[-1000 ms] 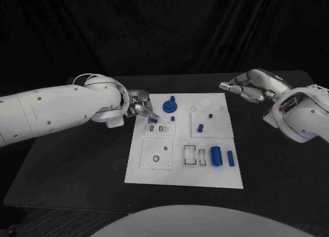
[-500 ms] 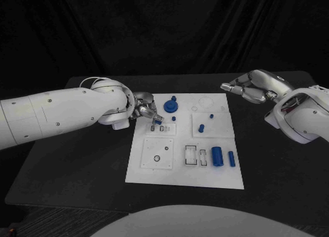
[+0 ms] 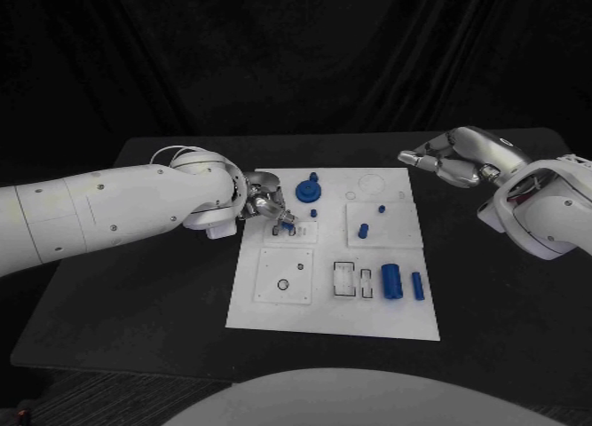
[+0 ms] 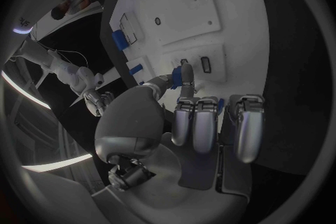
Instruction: Assemble the parts on the task board
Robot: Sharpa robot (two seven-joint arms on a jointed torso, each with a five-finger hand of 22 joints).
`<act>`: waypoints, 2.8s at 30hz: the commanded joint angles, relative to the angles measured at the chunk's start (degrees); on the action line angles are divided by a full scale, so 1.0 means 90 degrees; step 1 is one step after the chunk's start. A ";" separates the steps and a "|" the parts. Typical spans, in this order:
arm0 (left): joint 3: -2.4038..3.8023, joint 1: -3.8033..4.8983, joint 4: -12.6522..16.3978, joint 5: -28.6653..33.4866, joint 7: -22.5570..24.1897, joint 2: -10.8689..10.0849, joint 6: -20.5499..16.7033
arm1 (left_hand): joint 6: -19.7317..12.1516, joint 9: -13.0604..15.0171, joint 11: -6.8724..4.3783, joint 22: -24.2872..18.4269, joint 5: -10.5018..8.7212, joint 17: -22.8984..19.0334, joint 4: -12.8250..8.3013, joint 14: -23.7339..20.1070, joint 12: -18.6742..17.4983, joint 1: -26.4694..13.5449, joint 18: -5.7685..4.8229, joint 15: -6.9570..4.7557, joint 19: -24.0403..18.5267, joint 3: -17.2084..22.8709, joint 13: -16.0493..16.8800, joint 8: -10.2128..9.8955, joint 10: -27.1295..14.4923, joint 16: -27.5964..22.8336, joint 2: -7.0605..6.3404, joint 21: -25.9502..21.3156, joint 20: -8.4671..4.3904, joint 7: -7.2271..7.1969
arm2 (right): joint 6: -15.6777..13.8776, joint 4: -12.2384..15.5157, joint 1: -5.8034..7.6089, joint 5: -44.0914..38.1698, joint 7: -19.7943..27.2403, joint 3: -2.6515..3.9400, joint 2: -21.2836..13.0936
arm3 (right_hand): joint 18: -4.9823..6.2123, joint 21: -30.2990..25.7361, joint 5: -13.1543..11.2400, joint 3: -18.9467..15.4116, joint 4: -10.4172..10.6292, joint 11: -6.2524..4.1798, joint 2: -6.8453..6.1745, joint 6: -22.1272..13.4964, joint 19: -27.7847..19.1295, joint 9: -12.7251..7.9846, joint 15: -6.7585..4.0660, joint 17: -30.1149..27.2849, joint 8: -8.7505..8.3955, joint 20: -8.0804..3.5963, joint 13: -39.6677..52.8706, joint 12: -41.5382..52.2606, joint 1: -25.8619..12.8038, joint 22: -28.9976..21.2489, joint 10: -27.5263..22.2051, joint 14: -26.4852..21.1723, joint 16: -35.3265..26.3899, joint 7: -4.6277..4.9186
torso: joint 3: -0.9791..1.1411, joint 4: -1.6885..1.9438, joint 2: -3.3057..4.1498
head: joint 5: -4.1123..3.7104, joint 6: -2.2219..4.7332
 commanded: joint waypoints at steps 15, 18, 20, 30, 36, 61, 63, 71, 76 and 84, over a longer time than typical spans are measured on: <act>0.0002 -0.0124 -0.0103 0.0012 0.0061 0.0057 -0.0058 | -0.0022 0.0018 -0.0021 0.1499 -0.0035 0.1677 -0.0424 0.0673 0.0023 -0.0014 0.0046 -0.0018 0.0412 0.0462 0.1677 0.0003 0.0668 0.0017 0.0058 0.0005 -0.0030 -0.0052 | -0.0084 -0.0016 -0.0018 -0.0006 0.0047 0.0006 0.0000 | -0.0041 0.0043 0.0066 -0.0007 -0.0027 0.0028 0.0015 0.0045 -0.0018 0.0010 0.0040 0.0024 0.0012 0.0014 0.0729 0.0035 0.0124 0.0837 0.0031 0.0286 0.0006 0.0010 | 0.0004 0.0004 0.0002 | 0.0002 0.0000; 0.0002 -0.0129 -0.0122 0.0012 0.0064 0.0076 -0.0084 | -0.0022 0.0018 -0.0021 0.1499 -0.0035 0.1677 -0.0424 0.0673 0.0023 -0.0014 0.0046 -0.0018 0.0412 0.0462 0.1677 0.0003 0.0668 0.0017 0.0058 0.0005 -0.0030 -0.0052 | -0.0098 -0.0014 -0.0018 -0.0006 0.0050 0.0006 -0.0003 | -0.0041 0.0043 0.0066 -0.0007 -0.0027 0.0028 0.0015 0.0045 -0.0018 0.0010 0.0040 0.0024 0.0012 0.0014 0.0729 0.0035 0.0124 0.0837 0.0031 0.0286 0.0006 0.0010 | 0.0004 0.0004 -0.0001 | -0.0004 0.0000; 0.0002 -0.0132 -0.0130 0.0012 0.0067 0.0088 -0.0092 | -0.0023 0.0021 -0.0021 0.1497 -0.0035 0.1677 -0.0431 0.0673 0.0023 -0.0010 0.0047 -0.0018 0.0409 0.0468 0.1677 0.0003 0.0668 0.0017 0.0060 0.0002 -0.0029 -0.0053 | -0.0104 -0.0014 -0.0019 -0.0006 0.0051 0.0006 -0.0006 | -0.0041 0.0047 0.0068 -0.0006 -0.0027 0.0028 0.0017 0.0047 -0.0017 0.0011 0.0040 0.0030 0.0013 0.0014 0.0734 0.0042 0.0127 0.0839 0.0035 0.0287 0.0011 0.0011 | 0.0004 0.0004 -0.0002 | -0.0013 0.0000; 0.0002 -0.0154 -0.0138 0.0012 0.0084 0.0142 -0.0175 | -0.0025 0.0023 -0.0020 0.1494 -0.0037 0.1677 -0.0435 0.0673 0.0023 -0.0009 0.0049 -0.0017 0.0404 0.0473 0.1677 0.0002 0.0668 0.0017 0.0063 -0.0003 -0.0029 -0.0051 | -0.0105 -0.0013 -0.0019 -0.0006 0.0046 0.0006 -0.0011 | -0.0042 0.0051 0.0069 -0.0005 -0.0026 0.0028 0.0018 0.0048 -0.0015 0.0011 0.0041 0.0027 0.0013 0.0014 0.0734 0.0042 0.0129 0.0841 0.0036 0.0287 0.0009 0.0011 | 0.0005 0.0001 -0.0001 | -0.0028 0.0000; 0.0002 -0.0163 -0.0158 0.0012 0.0077 0.0151 -0.0104 | -0.0027 0.0024 -0.0020 0.1491 -0.0040 0.1677 -0.0434 0.0673 0.0023 -0.0010 0.0050 -0.0017 0.0400 0.0475 0.1677 0.0000 0.0668 0.0017 0.0066 -0.0008 -0.0029 -0.0049 | -0.0092 -0.0013 -0.0021 -0.0006 0.0033 0.0006 -0.0012 | -0.0042 0.0052 0.0071 -0.0004 -0.0025 0.0029 0.0021 0.0050 -0.0014 0.0011 0.0041 0.0035 0.0014 0.0014 0.0739 0.0048 0.0135 0.0842 0.0039 0.0288 0.0015 0.0012 | 0.0004 0.0000 0.0001 | -0.0014 0.0000; 0.0002 -0.0191 -0.0150 0.0012 0.0080 0.0067 -0.0080 | -0.0050 0.0036 -0.0013 0.1463 -0.0058 0.1677 -0.0472 0.0673 0.0023 0.0011 0.0064 -0.0011 0.0360 0.0517 0.1677 -0.0017 0.0668 0.0017 0.0084 -0.0049 -0.0024 -0.0043 | -0.0014 -0.0022 -0.0051 -0.0006 -0.0033 0.0006 -0.0009 | -0.0042 0.0047 0.0071 -0.0002 -0.0015 0.0030 0.0036 0.0057 -0.0014 0.0013 0.0041 0.0019 0.0016 0.0014 0.0731 0.0040 0.0141 0.0843 0.0036 0.0286 0.0005 0.0013 | 0.0002 0.0004 -0.0002 | -0.0015 0.0000; 0.0002 -0.0191 -0.0157 0.0012 0.0080 0.0077 -0.0068 | -0.0056 0.0037 -0.0011 0.1450 -0.0058 0.1677 -0.0479 0.0673 0.0023 0.0013 0.0070 -0.0010 0.0342 0.0522 0.1677 -0.0021 0.0668 0.0017 0.0082 -0.0068 -0.0023 -0.0040 | -0.0001 -0.0023 -0.0054 -0.0006 -0.0041 0.0006 -0.0008 | -0.0041 0.0043 0.0071 -0.0002 -0.0015 0.0030 0.0038 0.0058 -0.0015 0.0013 0.0041 0.0017 0.0016 0.0014 0.0733 0.0043 0.0142 0.0842 0.0038 0.0286 0.0003 0.0013 | 0.0003 0.0005 -0.0002 | -0.0014 0.0000; 0.0002 -0.0192 -0.0174 0.0012 0.0077 0.0102 -0.0006 | -0.0097 0.0039 0.0005 0.1432 -0.0072 0.1677 -0.0490 0.0673 0.0023 -0.0007 0.0079 0.0001 0.0314 0.0530 0.1677 -0.0050 0.0668 0.0017 0.0069 -0.0097 -0.0016 -0.0020 | 0.0025 -0.0024 -0.0059 -0.0006 -0.0067 0.0006 -0.0011 | -0.0041 0.0045 0.0072 -0.0001 -0.0014 0.0030 0.0042 0.0061 -0.0014 0.0014 0.0042 0.0010 0.0018 0.0014 0.0731 0.0041 0.0146 0.0844 0.0037 0.0285 -0.0002 0.0014 | 0.0001 0.0005 -0.0003 | -0.0009 0.0000; 0.0002 -0.0193 -0.0178 0.0012 0.0075 0.0117 0.0009 | -0.0115 0.0036 0.0012 0.1423 -0.0087 0.1677 -0.0488 0.0673 0.0023 -0.0020 0.0084 0.0007 0.0300 0.0534 0.1677 -0.0066 0.0668 0.0017 0.0070 -0.0112 -0.0012 -0.0012 | 0.0043 -0.0025 -0.0060 -0.0006 -0.0080 0.0006 -0.0007 | -0.0042 0.0046 0.0072 0.0000 -0.0014 0.0031 0.0043 0.0062 -0.0013 0.0014 0.0042 0.0013 0.0018 0.0014 0.0729 0.0038 0.0148 0.0845 0.0036 0.0285 0.0001 0.0014 | 0.0003 0.0001 -0.0001 | -0.0001 0.0000; 0.0002 -0.0199 -0.0166 0.0012 0.0073 0.0115 0.0034 | -0.0116 0.0036 0.0013 0.1425 -0.0091 0.1677 -0.0488 0.0673 0.0023 -0.0022 0.0083 0.0008 0.0303 0.0535 0.1677 -0.0068 0.0668 0.0017 0.0071 -0.0109 -0.0011 -0.0011 | 0.0067 -0.0031 -0.0061 -0.0006 -0.0101 0.0006 -0.0002 | -0.0042 0.0046 0.0072 0.0000 -0.0014 0.0031 0.0043 0.0062 -0.0013 0.0014 0.0042 0.0013 0.0018 0.0014 0.0729 0.0038 0.0148 0.0845 0.0036 0.0285 0.0001 0.0014 | 0.0004 0.0002 -0.0001 | 0.0006 0.0000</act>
